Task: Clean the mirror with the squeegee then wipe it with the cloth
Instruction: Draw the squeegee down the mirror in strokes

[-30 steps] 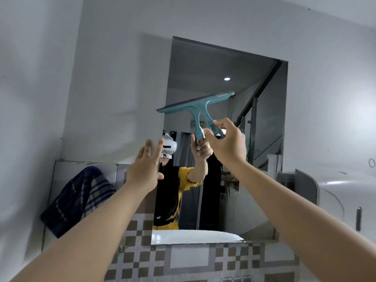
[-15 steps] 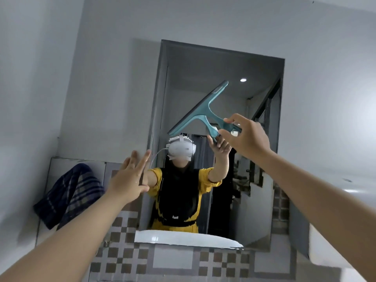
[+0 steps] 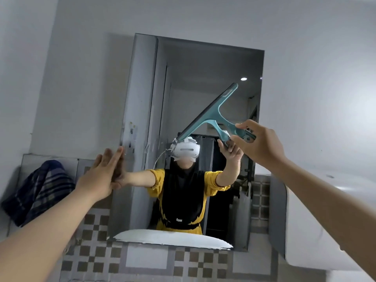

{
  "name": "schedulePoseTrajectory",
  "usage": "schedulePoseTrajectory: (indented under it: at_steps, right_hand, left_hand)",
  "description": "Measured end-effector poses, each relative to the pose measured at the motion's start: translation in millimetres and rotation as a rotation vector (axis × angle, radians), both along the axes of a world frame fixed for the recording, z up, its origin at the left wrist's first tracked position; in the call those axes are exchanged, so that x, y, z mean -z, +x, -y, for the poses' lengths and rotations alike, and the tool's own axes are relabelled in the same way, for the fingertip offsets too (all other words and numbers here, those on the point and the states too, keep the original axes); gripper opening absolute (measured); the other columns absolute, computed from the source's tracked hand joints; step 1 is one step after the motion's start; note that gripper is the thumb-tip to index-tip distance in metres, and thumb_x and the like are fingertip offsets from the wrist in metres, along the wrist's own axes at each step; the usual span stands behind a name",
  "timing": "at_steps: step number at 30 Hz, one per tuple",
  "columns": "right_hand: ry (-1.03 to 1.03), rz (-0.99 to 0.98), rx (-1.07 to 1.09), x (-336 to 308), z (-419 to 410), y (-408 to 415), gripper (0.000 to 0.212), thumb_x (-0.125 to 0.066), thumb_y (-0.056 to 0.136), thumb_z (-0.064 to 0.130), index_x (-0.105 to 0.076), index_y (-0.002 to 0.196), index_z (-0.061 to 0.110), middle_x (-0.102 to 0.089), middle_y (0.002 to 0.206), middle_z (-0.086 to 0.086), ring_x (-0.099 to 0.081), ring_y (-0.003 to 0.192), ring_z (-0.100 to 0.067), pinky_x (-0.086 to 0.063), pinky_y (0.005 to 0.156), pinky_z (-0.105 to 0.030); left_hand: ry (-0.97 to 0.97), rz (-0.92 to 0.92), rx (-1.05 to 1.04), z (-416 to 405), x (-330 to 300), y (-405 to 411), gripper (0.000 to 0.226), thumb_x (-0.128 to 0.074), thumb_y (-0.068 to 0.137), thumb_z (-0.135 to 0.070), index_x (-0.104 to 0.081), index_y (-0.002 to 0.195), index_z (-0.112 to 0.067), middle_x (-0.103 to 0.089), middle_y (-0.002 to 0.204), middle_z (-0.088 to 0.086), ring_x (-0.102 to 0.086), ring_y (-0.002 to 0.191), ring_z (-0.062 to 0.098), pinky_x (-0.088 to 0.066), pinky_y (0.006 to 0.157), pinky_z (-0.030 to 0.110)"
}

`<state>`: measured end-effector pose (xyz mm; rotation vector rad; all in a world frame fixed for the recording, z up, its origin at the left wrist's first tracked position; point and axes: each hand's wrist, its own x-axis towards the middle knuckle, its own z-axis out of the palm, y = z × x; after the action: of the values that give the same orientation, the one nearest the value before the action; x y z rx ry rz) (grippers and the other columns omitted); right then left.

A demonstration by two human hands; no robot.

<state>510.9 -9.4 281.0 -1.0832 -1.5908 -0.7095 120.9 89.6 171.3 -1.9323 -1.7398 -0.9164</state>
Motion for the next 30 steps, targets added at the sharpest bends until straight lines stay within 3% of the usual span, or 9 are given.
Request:
schedulePoseTrajectory:
  at_steps: [5, 8, 14, 19, 23, 27, 30]
  right_hand:
    - [-0.005, -0.019, 0.004, 4, 4, 14, 0.027, -0.071, 0.084, 0.035, -0.066, 0.107, 0.021, -0.06, 0.074, 0.013, -0.041, 0.047, -0.002, -0.03, 0.048, -0.021]
    - [0.005, -0.076, 0.003, 16, 8, 28, 0.027, -0.073, 0.083, 0.033, -0.067, 0.106, 0.02, -0.044, 0.052, 0.018, -0.033, 0.039, -0.007, -0.026, 0.045, -0.021]
    - [-0.029, -0.206, 0.002, 42, 6, 41, 0.03, -0.073, 0.082, 0.04, -0.064, 0.105, 0.023, -0.044, 0.048, 0.003, -0.034, 0.039, -0.008, -0.029, 0.044, -0.025]
    - [-0.043, -0.353, -0.029, 70, 6, 10, 0.028, -0.068, 0.087, 0.033, -0.06, 0.109, 0.018, -0.041, 0.055, 0.018, -0.046, 0.039, -0.002, -0.034, 0.04, -0.009]
    - [-0.033, -0.444, -0.035, 85, 4, -20, 0.025, -0.062, 0.091, 0.031, -0.054, 0.109, 0.017, -0.043, 0.058, 0.014, -0.044, 0.043, -0.002, -0.036, 0.043, -0.008]
    - [-0.024, -0.571, -0.08, 86, 1, -57, 0.024, -0.057, 0.094, 0.031, -0.048, 0.111, 0.017, -0.057, 0.084, 0.005, -0.051, 0.06, -0.001, -0.034, 0.046, -0.01]
    - [-0.057, -0.732, -0.132, 82, -1, -90, 0.023, -0.054, 0.095, 0.032, -0.042, 0.109, 0.017, -0.051, 0.077, 0.011, -0.052, 0.061, -0.002, -0.041, 0.048, -0.008]
  left_hand:
    - [0.002, 0.006, -0.014, 0, 0, 0, 0.115, -0.066, 0.083, -0.022, 0.037, 0.13, -0.045, 0.018, 0.156, 0.002, 0.0, 0.144, 0.026, -0.032, 0.108, 0.047]
    - [0.008, 0.013, -0.007, 2, -1, 1, 0.117, -0.066, 0.083, -0.02, 0.039, 0.128, -0.048, 0.017, 0.156, 0.001, 0.0, 0.144, 0.026, -0.034, 0.108, 0.047]
    - [0.007, 0.024, 0.01, 8, -2, 4, 0.115, -0.064, 0.085, -0.022, 0.04, 0.126, -0.048, 0.018, 0.157, 0.002, 0.001, 0.144, 0.027, -0.031, 0.11, 0.048]
    - [-0.043, 0.165, 0.167, 16, -5, 10, 0.104, -0.064, 0.075, -0.054, 0.006, 0.148, -0.03, 0.002, 0.158, 0.009, -0.009, 0.142, 0.037, -0.021, 0.112, 0.055]
    - [-0.037, 0.137, 0.137, 11, -4, 6, 0.103, -0.064, 0.076, -0.055, 0.008, 0.147, -0.034, 0.001, 0.158, 0.008, -0.013, 0.14, 0.039, -0.026, 0.109, 0.058]
    - [0.034, 0.052, 0.062, -2, 1, 1, 0.112, -0.064, 0.082, -0.02, 0.032, 0.135, -0.045, 0.009, 0.158, 0.009, -0.006, 0.143, 0.036, -0.033, 0.108, 0.054]
    - [0.018, 0.101, 0.126, -7, 2, -3, 0.102, -0.067, 0.08, -0.019, 0.01, 0.146, -0.034, 0.001, 0.157, 0.011, -0.013, 0.14, 0.039, -0.035, 0.104, 0.058]
